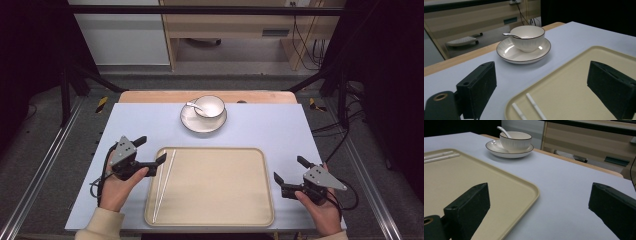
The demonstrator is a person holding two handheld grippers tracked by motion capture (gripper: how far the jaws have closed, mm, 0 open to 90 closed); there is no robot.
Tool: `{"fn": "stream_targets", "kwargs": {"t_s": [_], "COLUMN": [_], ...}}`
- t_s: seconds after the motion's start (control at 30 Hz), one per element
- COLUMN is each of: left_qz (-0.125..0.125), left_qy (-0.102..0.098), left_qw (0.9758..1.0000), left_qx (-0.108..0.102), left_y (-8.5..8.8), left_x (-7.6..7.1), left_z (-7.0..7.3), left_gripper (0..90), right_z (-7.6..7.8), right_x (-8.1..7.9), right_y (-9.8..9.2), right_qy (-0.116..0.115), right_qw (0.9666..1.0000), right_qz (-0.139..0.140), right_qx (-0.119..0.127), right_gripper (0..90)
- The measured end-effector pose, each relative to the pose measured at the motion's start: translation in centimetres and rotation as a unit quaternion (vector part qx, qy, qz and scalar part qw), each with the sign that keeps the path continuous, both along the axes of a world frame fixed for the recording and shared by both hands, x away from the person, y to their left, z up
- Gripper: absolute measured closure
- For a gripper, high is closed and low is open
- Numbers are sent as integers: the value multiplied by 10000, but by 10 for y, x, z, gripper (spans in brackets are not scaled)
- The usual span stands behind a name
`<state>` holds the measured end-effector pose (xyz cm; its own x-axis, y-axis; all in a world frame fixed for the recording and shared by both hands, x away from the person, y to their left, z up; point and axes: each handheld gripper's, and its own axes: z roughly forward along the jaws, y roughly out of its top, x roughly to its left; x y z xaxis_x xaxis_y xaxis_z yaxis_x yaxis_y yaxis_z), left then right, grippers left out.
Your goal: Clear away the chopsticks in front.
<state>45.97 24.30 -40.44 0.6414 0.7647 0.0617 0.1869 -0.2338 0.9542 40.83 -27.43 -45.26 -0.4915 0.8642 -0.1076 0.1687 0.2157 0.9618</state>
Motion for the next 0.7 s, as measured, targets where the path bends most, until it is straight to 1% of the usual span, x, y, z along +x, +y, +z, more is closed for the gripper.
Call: {"fn": "stream_targets", "kwargs": {"t_s": [0.1,0.13,0.17,0.2,0.23,0.27,0.3,0.33,0.37,0.4,0.43,0.53,0.6,0.7], "left_qz": [102,137,137,181,230,230,254,287,287,303,303,330,314,278], "left_qy": [-67,-96,-96,-110,-116,-116,-109,-90,-90,-88,-88,-79,-83,-61], "left_qw": [9999,9997,9997,9996,9994,9994,9992,9990,9990,9987,9987,9980,9981,9979], "left_qx": [-103,-156,-156,-174,-210,-210,-277,-342,-342,-412,-412,-527,-522,-586], "left_y": [15,24,24,29,37,37,41,47,47,53,53,59,61,63], "left_x": [0,1,1,1,1,1,1,1,1,0,0,-3,-6,-7], "left_z": [-3,-5,-5,-6,-9,-9,-11,-14,-14,-17,-17,-22,-25,-28], "left_gripper": [49,49,49,49,48,47,47,47,47,47,47,47,47,47], "right_z": [0,0,0,0,1,1,1,2,2,2,2,2,2,2], "right_x": [0,0,0,0,0,0,0,0,0,-1,-1,-1,-1,-1], "right_y": [-1,-3,-3,-3,-5,-5,-5,-6,-6,-6,-5,-5,-5,-5], "right_qy": [-22,-73,-73,-98,-199,-199,-220,-317,-317,-357,-370,-389,-424,-442], "right_qw": [10000,10000,10000,9999,9997,9997,9996,9993,9993,9992,9991,9990,9988,9987], "right_qz": [-32,-43,-43,-38,-39,-39,-44,-24,-24,-3,4,33,65,65], "right_qx": [34,49,49,81,151,151,157,179,179,191,187,214,221,240], "right_gripper": [36,36,36,37,35,35,35,38,38,40,40,41,42,42]}}
